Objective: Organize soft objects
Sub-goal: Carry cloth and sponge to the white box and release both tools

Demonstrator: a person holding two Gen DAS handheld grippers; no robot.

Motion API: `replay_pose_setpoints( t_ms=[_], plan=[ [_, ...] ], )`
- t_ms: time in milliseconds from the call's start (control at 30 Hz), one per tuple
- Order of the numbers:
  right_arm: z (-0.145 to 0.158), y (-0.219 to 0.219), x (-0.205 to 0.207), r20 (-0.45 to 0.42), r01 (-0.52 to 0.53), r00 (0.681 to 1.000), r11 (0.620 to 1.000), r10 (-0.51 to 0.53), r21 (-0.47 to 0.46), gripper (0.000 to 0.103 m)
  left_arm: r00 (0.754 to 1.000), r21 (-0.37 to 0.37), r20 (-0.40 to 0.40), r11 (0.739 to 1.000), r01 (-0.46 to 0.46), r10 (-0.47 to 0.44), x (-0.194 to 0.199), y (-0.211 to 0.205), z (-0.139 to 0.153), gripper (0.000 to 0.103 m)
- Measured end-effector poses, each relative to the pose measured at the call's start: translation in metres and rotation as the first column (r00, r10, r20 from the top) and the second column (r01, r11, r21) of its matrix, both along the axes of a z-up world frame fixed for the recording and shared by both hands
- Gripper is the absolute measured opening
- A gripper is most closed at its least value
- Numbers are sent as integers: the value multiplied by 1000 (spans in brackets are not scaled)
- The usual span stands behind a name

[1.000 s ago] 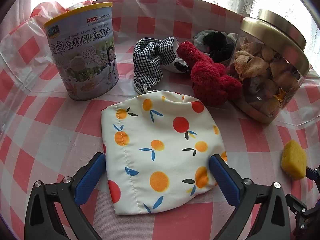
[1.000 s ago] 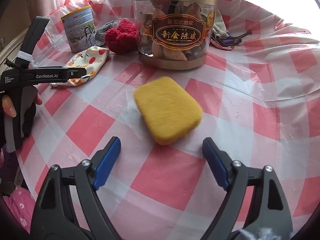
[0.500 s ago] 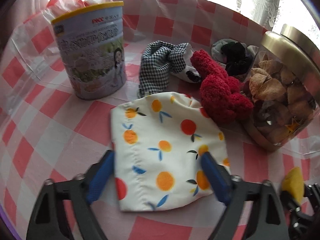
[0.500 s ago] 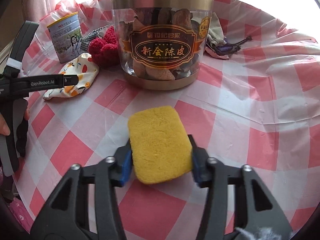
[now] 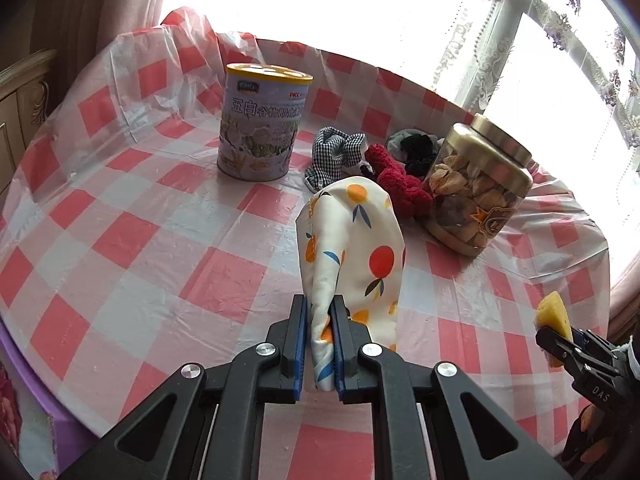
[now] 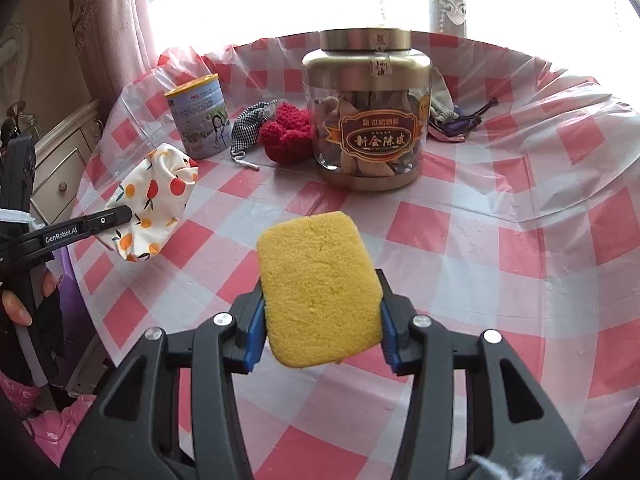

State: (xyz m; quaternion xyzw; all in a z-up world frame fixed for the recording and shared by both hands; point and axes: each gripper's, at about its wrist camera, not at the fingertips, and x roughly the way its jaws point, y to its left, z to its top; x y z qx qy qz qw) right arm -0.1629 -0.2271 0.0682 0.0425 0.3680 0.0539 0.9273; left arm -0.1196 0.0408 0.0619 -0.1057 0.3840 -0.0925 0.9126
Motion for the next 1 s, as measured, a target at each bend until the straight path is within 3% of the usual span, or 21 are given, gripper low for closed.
replay_pose_setpoints(
  t_ms=[233, 500, 1000],
  plan=[
    [24, 22, -17, 44, -40, 998, 998, 42, -43, 51, 995, 17, 86, 999, 42, -43, -26, -3, 30, 12],
    [34, 25, -27, 52, -38, 998, 998, 41, -39, 51, 991, 43, 104, 996, 82, -86, -45, -6, 38, 12],
    [55, 75, -27, 83, -148, 984, 986, 155, -81, 51, 985, 72, 168, 997, 35, -46, -80, 31, 55, 13]
  ],
)
